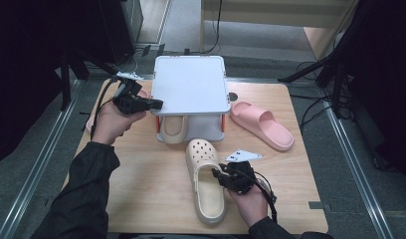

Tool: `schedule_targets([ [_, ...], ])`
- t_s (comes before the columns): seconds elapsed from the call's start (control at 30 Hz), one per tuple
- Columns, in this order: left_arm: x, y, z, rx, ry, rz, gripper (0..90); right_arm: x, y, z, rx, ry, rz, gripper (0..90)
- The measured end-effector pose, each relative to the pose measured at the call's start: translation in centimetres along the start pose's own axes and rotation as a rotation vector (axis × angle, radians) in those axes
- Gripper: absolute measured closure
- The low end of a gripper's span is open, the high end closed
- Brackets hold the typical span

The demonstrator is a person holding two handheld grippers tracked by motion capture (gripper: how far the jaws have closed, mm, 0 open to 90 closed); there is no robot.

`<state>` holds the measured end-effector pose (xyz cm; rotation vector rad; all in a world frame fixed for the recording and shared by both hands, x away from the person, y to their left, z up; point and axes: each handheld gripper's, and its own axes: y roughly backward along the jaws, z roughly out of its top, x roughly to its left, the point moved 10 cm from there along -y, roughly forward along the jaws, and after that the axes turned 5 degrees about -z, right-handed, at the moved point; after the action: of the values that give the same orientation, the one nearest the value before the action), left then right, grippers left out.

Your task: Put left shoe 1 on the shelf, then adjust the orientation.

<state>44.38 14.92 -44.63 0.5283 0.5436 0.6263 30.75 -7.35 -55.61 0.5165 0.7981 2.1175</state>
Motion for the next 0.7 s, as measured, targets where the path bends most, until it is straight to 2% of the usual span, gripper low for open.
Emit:
schedule_targets([
  [0.27,-0.1,0.0,0.0,0.001,0.002,0.003,85.8,-0.9,0.4,0.7,-0.003,0.029,-0.045,76.6],
  [0.53,0.0,0.1,-0.1,0.003,0.005,0.0,85.6,-1.9,0.8,2.0,-0.025,-0.043,-0.006,77.6],
  [0.7,-0.1,0.0,0.0,0.002,0.005,0.004,85.6,-2.5,1.1,3.9,-0.066,-0.047,-0.019,77.5],
])
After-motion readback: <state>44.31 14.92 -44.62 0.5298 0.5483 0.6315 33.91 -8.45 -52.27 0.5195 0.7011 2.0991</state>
